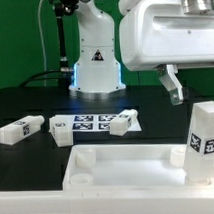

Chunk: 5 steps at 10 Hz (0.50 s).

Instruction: Assemble desk

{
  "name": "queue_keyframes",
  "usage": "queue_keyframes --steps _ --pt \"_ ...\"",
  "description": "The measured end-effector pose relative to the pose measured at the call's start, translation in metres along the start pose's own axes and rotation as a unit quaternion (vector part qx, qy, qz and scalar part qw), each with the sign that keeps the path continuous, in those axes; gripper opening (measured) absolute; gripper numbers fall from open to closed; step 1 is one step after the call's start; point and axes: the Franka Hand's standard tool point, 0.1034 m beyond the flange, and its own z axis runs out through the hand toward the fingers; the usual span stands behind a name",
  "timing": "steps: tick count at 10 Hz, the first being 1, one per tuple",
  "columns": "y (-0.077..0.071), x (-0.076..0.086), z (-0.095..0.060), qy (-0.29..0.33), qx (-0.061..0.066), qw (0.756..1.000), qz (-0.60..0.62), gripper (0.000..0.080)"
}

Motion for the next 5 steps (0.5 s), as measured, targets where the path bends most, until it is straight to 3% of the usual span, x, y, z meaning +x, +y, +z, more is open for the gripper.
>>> queue_keyframes --steps 5 --pt "-0.013 -0.013 0.009 -0.162 0.042 0.985 0.051 0.0649"
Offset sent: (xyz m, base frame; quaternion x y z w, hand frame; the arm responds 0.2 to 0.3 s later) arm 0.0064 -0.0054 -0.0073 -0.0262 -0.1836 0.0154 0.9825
